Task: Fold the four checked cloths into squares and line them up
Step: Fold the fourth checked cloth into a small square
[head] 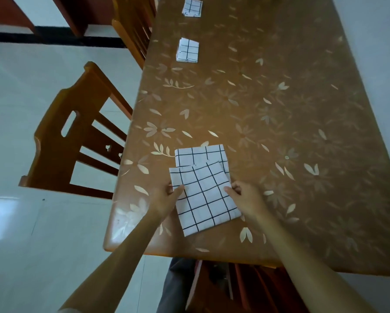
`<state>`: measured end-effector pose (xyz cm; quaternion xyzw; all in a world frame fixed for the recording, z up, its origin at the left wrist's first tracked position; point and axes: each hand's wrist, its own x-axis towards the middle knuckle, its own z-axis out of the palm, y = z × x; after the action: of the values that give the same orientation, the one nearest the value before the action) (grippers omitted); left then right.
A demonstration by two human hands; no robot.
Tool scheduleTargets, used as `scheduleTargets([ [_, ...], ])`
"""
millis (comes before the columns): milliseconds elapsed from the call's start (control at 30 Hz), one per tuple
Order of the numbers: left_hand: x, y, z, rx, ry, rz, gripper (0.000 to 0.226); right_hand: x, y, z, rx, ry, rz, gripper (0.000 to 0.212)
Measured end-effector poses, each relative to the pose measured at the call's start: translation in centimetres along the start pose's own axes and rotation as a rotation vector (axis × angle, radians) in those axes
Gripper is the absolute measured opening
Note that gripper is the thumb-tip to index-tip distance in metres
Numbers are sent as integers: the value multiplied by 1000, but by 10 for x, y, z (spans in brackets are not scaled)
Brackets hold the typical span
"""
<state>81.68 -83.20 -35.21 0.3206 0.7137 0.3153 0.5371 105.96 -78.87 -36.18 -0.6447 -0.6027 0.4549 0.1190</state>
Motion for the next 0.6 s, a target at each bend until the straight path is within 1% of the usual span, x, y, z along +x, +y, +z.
scheduleTargets([
  [67, 9, 3, -1, 82, -9, 64, 15, 8, 2, 8, 38, 48, 64, 25],
  [100, 14, 2, -1, 123, -22, 91, 18, 11, 2, 11, 68, 68, 90, 25],
  [167, 22, -6, -2, 192, -51, 94, 38, 16, 2, 15, 70, 124, 118, 30],
  [200, 22, -7, -3, 179, -65, 88, 41, 18, 2, 18, 61, 153, 113, 30],
  [267, 22, -11, -5, 102, -80, 61, 41, 22, 2, 22, 73, 216, 113, 27],
  [300, 23, -13, -7, 74, -84, 51, 45, 24, 3, 24, 101, 252, 122, 26],
  [400, 22, -14, -11, 118, -113, 51, 49, 34, 3, 26, 139, 321, 136, 23],
  [467, 20, -12, -11, 168, -134, 72, 42, 41, 0, 25, 129, 336, 143, 23],
  [533, 20, -5, -10, 205, -135, 78, 15, 48, -4, 25, 118, 346, 159, 25],
  [567, 21, -4, -10, 208, -133, 88, 11, 51, -5, 26, 109, 349, 173, 26],
  [600, 22, 0, -10, 244, -125, 86, 17, 53, -6, 27, 98, 349, 184, 26],
])
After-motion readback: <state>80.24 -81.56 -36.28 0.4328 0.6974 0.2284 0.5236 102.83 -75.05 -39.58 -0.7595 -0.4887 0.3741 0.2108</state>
